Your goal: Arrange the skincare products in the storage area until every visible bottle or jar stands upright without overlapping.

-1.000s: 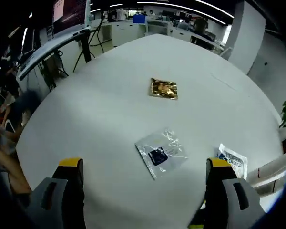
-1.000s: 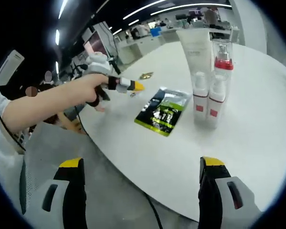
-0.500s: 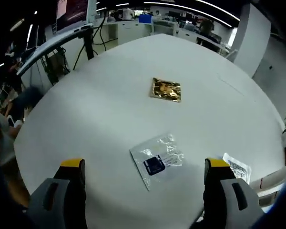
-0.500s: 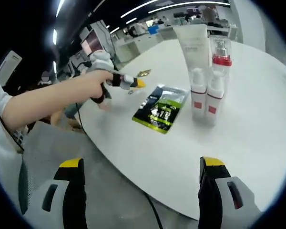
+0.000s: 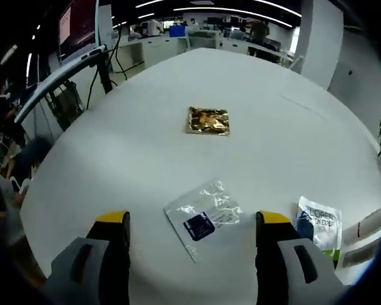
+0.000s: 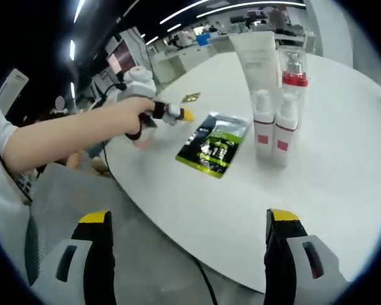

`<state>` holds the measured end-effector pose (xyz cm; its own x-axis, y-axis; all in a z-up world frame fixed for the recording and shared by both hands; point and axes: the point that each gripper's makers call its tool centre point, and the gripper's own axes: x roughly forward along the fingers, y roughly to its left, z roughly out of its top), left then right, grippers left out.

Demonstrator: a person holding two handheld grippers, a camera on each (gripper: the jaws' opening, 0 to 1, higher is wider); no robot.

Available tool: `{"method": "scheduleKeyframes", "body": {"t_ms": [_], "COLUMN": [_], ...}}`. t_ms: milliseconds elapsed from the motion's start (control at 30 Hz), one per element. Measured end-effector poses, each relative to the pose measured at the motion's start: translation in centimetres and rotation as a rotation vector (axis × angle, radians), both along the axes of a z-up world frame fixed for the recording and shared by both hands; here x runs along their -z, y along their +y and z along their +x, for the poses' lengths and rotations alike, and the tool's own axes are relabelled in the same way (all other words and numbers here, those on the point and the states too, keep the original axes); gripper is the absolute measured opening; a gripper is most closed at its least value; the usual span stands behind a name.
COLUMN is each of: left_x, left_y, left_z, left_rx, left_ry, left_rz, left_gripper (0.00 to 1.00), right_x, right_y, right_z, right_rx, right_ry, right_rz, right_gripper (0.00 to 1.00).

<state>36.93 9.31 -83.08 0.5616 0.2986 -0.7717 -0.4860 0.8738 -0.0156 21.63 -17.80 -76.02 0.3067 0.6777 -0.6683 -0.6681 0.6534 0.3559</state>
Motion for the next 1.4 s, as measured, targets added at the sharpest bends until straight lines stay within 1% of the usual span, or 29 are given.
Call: {"method": "scheduleKeyframes", "body": {"t_ms": [33, 100, 133, 167, 200, 233, 300, 400, 600, 700, 767, 833, 900, 1000, 1100, 1167, 1267, 1300, 1333, 1400], "left_x": [0.0, 0.0, 0.0, 0.0, 0.0, 0.2, 0.3, 0.2, 0.3, -0.2, -0.7, -1.8, -2.3, -3.3, -4.2, -5.0, -6.5, -7.4, -7.7, -8.0], "left_y": [0.0, 0.0, 0.0, 0.1, 0.2, 0.3, 0.5, 0.6, 0.8, 0.6, 0.5, 0.1, 0.0, -0.3, -0.7, -0.8, -2.2, -2.7, -2.9, -3.4], "left_z": [0.0, 0.2, 0.3, 0.3, 0.2, 0.3, 0.3, 0.5, 0.6, 0.7, 0.7, 0.3, 0.3, -0.3, -0.9, -1.3, -2.5, -2.9, -3.0, -3.6], "left_rx": [0.004, 0.025, 0.037, 0.047, 0.049, 0.059, 0.070, 0.111, 0.133, 0.145, 0.164, 0.183, 0.208, 0.251, 0.287, 0.332, 0.394, 0.406, 0.427, 0.446], "left_ry": [-0.002, -0.018, -0.024, -0.029, -0.031, -0.034, -0.046, -0.064, -0.079, -0.106, -0.130, -0.146, -0.174, -0.198, -0.217, -0.236, -0.246, -0.252, -0.260, -0.270], "left_rz": [0.000, 0.005, 0.008, 0.005, 0.003, 0.004, 0.015, 0.043, 0.040, 0.029, 0.034, 0.040, 0.039, 0.039, 0.035, 0.040, 0.054, 0.059, 0.062, 0.046], "left_gripper": [0.66, 0.55, 0.49, 0.41, 0.36, 0.34, 0.36, 0.37, 0.38, 0.38, 0.38, 0.38, 0.38, 0.37, 0.38, 0.38, 0.38, 0.38, 0.38, 0.38], "right_x": [0.0, 0.0, -0.1, 0.0, 0.0, 0.0, -0.1, -0.2, -0.4, -0.5, -0.5, -0.7, -0.8, -1.0, -1.4, -1.7, -2.0, -2.1, -2.3, -2.6], "right_y": [0.0, 0.0, 0.0, 0.0, 0.0, 0.0, 0.1, 0.2, 0.3, 0.4, 0.5, 0.5, 0.6, 0.7, 0.8, 1.0, 1.3, 1.4, 1.6, 1.9], "right_z": [0.0, 0.1, 0.1, 0.1, 0.1, 0.1, 0.1, 0.2, 0.2, 0.1, 0.2, 0.1, 0.1, 0.2, 0.3, 0.4, 0.6, 0.6, 0.8, 0.9], "right_rx": [0.000, 0.001, 0.001, 0.001, -0.001, -0.002, 0.000, 0.002, 0.002, -0.001, -0.002, -0.003, -0.003, -0.002, 0.004, 0.008, 0.013, 0.012, 0.013, 0.018], "right_ry": [-0.001, -0.001, -0.001, -0.001, -0.002, -0.003, -0.006, -0.008, -0.013, -0.015, -0.017, -0.018, -0.018, -0.021, -0.020, -0.019, -0.016, -0.018, -0.022, -0.024], "right_rz": [0.001, 0.002, 0.003, 0.004, 0.004, 0.005, 0.008, 0.011, 0.016, 0.018, 0.022, 0.028, 0.034, 0.046, 0.076, 0.096, 0.120, 0.129, 0.142, 0.158], "right_gripper": [0.99, 0.99, 0.99, 0.99, 0.99, 0.99, 0.99, 0.99, 0.99, 0.99, 0.99, 0.99, 0.99, 0.99, 0.99, 0.99, 0.98, 0.98, 0.98, 0.98]}}
